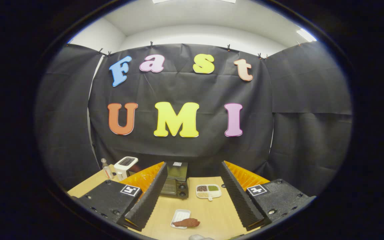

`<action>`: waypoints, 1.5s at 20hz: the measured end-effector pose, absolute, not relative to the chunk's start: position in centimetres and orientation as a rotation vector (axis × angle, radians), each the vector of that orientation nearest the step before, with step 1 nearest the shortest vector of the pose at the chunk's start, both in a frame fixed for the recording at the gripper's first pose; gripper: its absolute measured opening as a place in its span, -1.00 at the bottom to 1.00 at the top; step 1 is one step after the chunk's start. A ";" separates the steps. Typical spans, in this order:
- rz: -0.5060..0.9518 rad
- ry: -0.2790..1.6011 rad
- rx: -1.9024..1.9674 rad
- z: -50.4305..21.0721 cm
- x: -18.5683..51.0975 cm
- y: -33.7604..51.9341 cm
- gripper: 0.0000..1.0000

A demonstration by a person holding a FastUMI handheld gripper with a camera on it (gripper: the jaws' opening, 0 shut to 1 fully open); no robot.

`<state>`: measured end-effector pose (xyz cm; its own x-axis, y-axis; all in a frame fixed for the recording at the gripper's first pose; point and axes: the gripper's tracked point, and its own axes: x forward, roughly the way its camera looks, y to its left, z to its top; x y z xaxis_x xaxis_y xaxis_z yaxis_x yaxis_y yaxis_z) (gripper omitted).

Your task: Open the toaster oven, put the food inside, and close the toaster oven door.

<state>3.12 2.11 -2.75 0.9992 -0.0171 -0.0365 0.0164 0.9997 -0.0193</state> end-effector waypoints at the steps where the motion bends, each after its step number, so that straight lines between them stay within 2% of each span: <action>1: -0.018 0.040 -0.013 -3.2 3.8 2.6 1.00; 8: 0.004 0.068 0.015 -7.0 10.4 9.4 1.00; 18: 0.051 0.225 0.033 -17.8 24.2 19.8 1.00; 24: 0.010 0.306 0.012 -23.2 31.2 21.4 1.00; 30: -0.012 0.358 0.052 -25.8 32.8 21.3 1.00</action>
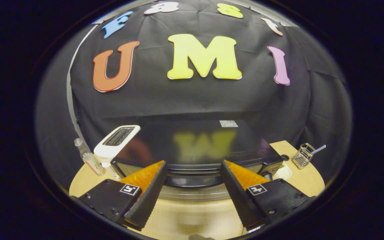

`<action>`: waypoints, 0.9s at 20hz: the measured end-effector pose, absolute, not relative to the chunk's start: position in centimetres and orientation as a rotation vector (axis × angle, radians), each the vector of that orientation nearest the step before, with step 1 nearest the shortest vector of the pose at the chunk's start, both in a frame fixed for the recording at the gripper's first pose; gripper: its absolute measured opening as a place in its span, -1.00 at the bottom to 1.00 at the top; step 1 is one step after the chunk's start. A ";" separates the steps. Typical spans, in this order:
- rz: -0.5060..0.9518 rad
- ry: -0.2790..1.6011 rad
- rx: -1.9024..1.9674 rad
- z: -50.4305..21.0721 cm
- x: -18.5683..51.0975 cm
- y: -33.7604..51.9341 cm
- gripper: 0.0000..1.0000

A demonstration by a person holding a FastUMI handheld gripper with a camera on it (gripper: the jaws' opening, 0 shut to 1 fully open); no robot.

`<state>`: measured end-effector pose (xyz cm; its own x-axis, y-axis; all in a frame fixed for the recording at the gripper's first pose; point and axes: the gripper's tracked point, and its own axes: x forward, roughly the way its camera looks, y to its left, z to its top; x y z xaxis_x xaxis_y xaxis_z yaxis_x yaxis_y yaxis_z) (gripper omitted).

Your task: Open the toaster oven, put the food inside, and close the toaster oven door.

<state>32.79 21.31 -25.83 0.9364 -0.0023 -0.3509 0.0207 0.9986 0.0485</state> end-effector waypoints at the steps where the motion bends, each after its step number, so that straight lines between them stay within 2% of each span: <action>1: -0.012 0.368 0.042 -26.1 32.8 21.3 1.00; 8: -0.014 0.390 0.042 -26.4 30.8 21.3 1.00; 18: -0.033 0.460 0.033 -30.2 22.8 21.3 1.00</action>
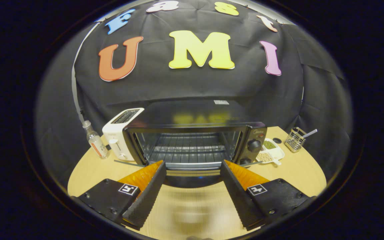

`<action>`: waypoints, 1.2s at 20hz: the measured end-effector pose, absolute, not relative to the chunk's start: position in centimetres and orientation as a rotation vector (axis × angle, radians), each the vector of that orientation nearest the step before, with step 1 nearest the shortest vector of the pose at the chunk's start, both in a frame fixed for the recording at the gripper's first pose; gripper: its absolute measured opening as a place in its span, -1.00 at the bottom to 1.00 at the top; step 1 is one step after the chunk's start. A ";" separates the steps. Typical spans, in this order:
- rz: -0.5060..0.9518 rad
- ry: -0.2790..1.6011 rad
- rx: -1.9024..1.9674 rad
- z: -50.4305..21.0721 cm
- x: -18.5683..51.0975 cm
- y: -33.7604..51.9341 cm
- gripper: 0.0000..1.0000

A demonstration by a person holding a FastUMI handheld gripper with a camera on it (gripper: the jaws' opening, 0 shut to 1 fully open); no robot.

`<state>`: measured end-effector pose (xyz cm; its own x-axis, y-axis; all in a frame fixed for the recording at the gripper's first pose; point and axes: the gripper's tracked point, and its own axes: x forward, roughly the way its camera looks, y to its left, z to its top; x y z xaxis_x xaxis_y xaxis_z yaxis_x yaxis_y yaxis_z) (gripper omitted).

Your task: Open the toaster oven, put the food inside, and close the toaster oven door.

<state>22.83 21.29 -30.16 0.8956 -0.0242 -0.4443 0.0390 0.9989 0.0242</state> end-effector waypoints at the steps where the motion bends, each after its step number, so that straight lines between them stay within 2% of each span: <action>1: -0.033 0.471 0.034 -30.7 22.2 21.3 1.00; 11: -0.034 0.611 0.023 -37.5 17.6 21.2 1.00; 18: -0.036 0.773 0.028 -43.5 16.1 21.2 1.00; 24: -0.023 0.802 -0.007 -44.2 16.1 21.1 1.00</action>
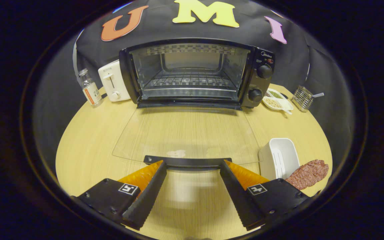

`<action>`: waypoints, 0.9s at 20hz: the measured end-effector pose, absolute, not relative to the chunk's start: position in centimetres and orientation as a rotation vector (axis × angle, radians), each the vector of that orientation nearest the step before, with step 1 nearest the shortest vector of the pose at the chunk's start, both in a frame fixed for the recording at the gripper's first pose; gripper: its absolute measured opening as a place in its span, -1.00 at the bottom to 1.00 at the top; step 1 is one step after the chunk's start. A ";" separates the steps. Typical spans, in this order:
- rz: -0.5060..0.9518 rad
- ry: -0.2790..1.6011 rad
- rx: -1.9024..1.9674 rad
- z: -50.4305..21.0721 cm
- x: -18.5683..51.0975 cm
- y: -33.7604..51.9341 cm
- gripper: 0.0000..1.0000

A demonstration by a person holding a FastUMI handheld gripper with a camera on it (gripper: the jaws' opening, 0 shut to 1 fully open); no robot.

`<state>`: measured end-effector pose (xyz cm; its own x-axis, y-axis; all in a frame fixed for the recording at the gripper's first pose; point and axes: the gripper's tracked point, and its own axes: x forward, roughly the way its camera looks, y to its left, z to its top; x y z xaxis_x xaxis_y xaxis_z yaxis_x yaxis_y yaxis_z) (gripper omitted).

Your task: Open the toaster oven, put the food inside, and close the toaster oven door.

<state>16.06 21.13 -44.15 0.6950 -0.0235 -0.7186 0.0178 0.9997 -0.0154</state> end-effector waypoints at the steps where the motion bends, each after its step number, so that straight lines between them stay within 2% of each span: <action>1: -0.011 0.808 -0.016 -44.1 16.0 21.1 1.00; 8: 0.154 0.748 -0.058 -39.8 14.3 17.7 1.00; 15: 0.146 0.681 -0.080 -35.5 15.1 5.0 1.00; 18: 0.198 0.756 -0.015 -36.9 13.4 1.9 1.00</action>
